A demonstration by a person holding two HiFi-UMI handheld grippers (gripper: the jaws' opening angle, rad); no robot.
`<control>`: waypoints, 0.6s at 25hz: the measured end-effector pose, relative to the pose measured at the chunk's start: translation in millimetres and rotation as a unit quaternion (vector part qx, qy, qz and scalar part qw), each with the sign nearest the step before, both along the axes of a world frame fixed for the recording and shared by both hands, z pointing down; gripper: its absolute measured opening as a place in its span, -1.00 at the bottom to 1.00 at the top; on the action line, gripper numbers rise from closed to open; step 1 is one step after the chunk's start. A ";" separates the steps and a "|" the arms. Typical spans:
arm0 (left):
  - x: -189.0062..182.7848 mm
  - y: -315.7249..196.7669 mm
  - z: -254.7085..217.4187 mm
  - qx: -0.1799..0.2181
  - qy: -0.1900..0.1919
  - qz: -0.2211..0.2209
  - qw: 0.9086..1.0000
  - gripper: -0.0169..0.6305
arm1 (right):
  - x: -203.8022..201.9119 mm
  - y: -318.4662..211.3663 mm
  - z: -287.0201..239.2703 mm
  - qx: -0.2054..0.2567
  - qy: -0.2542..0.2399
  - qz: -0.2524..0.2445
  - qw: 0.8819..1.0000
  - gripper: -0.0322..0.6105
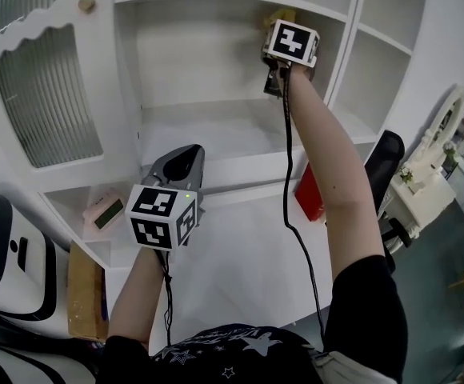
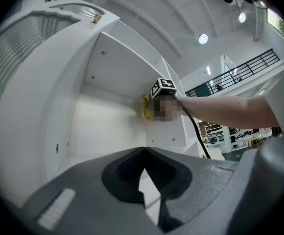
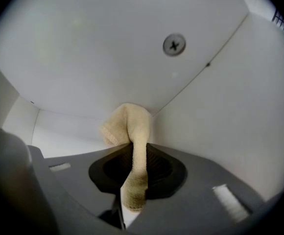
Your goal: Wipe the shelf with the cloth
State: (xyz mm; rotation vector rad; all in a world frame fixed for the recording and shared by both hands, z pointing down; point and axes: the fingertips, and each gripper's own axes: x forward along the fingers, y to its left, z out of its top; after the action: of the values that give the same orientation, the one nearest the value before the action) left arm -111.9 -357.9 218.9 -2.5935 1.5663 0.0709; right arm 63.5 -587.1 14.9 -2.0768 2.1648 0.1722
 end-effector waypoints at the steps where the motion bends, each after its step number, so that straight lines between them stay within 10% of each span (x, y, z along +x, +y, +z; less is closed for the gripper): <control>1: 2.0 4.3 1.6 -0.001 -0.002 0.002 1.000 -0.94 | 2.0 7.5 0.0 0.000 -0.001 -0.001 1.000 -0.65; 15: 24.5 61.4 10.6 -0.008 -0.005 0.044 0.999 -0.94 | 34.4 97.5 7.3 0.003 0.011 0.025 1.000 -0.65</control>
State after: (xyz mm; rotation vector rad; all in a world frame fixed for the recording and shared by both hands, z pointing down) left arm -87.3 -296.5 229.5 -2.6703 1.4539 0.0517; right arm 97.9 -489.7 22.2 -2.1376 2.1226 0.2072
